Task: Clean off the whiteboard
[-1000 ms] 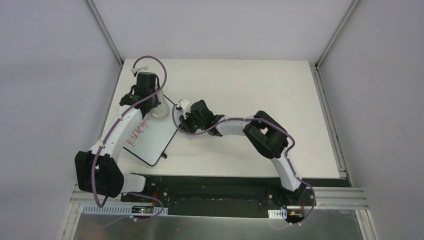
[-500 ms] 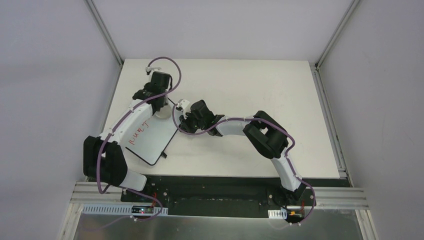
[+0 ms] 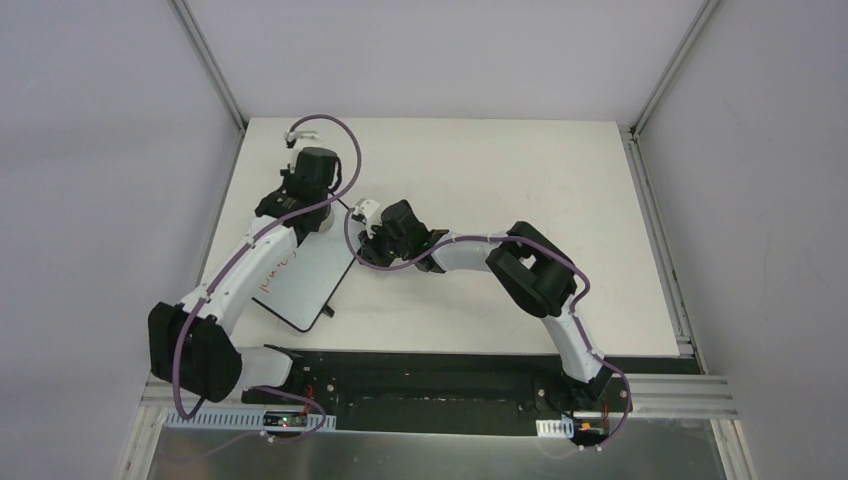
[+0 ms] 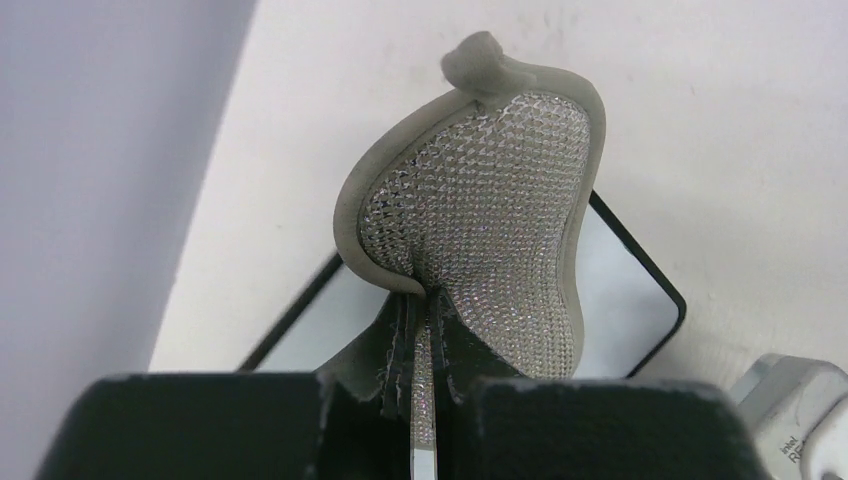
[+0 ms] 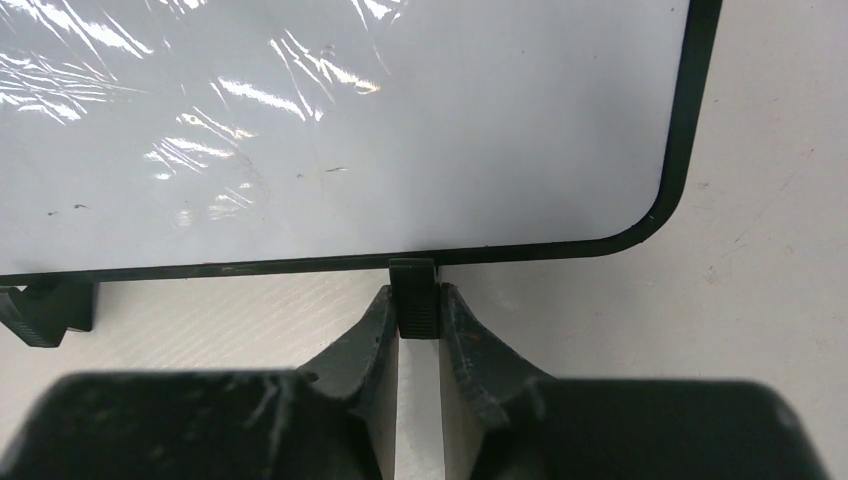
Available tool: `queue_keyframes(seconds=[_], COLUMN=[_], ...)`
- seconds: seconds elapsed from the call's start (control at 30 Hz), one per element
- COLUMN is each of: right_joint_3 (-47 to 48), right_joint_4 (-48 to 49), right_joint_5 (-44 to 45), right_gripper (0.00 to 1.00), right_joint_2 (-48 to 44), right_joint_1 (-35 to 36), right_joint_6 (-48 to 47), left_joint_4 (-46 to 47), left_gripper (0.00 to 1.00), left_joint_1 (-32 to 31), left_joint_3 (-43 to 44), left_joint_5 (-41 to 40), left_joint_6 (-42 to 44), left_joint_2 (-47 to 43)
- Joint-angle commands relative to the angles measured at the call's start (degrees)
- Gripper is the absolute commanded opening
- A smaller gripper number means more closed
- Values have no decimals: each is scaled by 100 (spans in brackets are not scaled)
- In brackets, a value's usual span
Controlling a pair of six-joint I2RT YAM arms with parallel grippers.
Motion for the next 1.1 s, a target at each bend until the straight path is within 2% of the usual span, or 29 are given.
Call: queue_keyframes(seconds=[0.0,0.2,0.4,0.47,0.6,0.87,1.07], right_joint_3=[-19,-22,-90,-93,-115,-105,-67], right_joint_4=[-450,-452,-405,-405,-388,-376,-378], right_joint_5=[100,134,92,92,100,74,70], right_gripper=[0,0,0,0,0,0,0], right_joint_2=[22,15,-39,-40,-65,-41,3], right_joint_1=[-46,-39,-39,-41,-48,-40,-45], right_joint_6=[52,48,39,37,39,52,76], left_joint_4=[369,-29,-117,-138,-94,585,626], left_gripper=[0,0,0,0,0,0,0], left_joint_1=[159,171,-38,-104,-95,17,518], left_joint_3=[-178,-53,-30,-26,-20,-329,-336], left_joint_5=[-876,-775,591,781,468,-451,-596], left_joint_6=[281,-123,-816,-988,-800,136,120], left_joint_2=[-384,216,936,1080,911,-390,-674])
